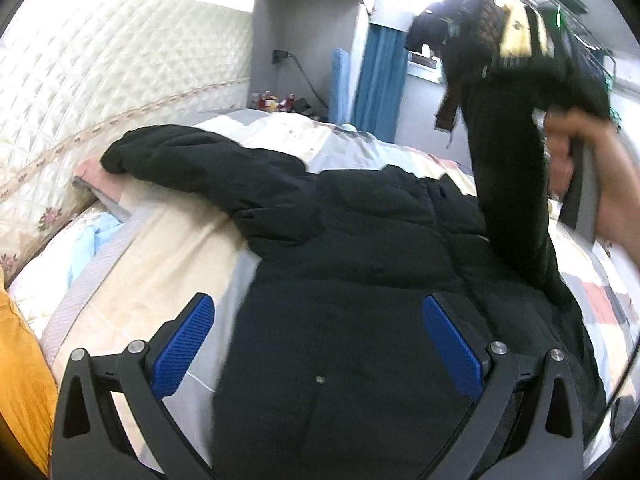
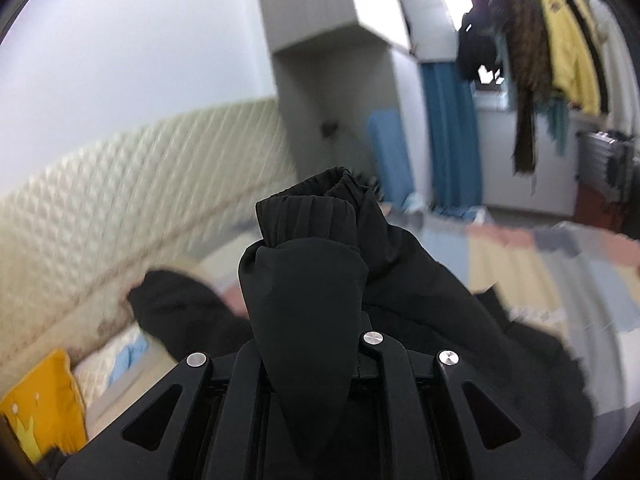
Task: Fold large clothes
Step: 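Fold the sleeve across the jacket body and open the right gripper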
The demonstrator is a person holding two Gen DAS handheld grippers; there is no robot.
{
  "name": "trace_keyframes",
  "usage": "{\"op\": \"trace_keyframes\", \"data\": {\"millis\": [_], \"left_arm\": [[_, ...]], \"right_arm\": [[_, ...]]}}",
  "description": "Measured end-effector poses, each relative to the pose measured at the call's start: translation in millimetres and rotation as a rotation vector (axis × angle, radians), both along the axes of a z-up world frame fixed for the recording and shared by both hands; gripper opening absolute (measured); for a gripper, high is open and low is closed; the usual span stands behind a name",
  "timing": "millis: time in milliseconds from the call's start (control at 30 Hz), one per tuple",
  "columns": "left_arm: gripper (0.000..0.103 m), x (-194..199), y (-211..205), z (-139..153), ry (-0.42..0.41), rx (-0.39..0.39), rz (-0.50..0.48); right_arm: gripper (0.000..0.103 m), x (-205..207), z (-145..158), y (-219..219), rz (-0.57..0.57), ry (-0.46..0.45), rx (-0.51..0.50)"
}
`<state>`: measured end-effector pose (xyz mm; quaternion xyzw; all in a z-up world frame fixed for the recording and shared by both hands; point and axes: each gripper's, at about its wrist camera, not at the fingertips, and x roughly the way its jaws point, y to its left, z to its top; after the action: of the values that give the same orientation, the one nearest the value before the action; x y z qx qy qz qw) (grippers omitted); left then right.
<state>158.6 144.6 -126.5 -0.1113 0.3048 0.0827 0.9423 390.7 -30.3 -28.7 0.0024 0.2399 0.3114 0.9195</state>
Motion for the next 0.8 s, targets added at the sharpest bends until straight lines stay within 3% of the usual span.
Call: {"op": "trace_keyframes", "data": {"millis": [233, 433, 667, 800], "left_arm": [[0.103, 4, 27, -12, 0.014, -0.02, 0.076], [0.103, 13, 29, -25, 0.043, -0.042, 0.048], [0.103, 18, 26, -31, 0.052, -0.035, 0.042], [0.103, 15, 29, -28, 0.037, -0.053, 0.045]], "right_arm": [[0.009, -12, -110, 50, 0.04, 0.123, -0.062], [0.009, -1, -183, 73, 0.041, 0.234, -0.178], [0.01, 3, -176, 72, 0.046, 0.25, -0.175], [0.024, -3, -157, 69, 0.068, 0.223, -0.176]]}}
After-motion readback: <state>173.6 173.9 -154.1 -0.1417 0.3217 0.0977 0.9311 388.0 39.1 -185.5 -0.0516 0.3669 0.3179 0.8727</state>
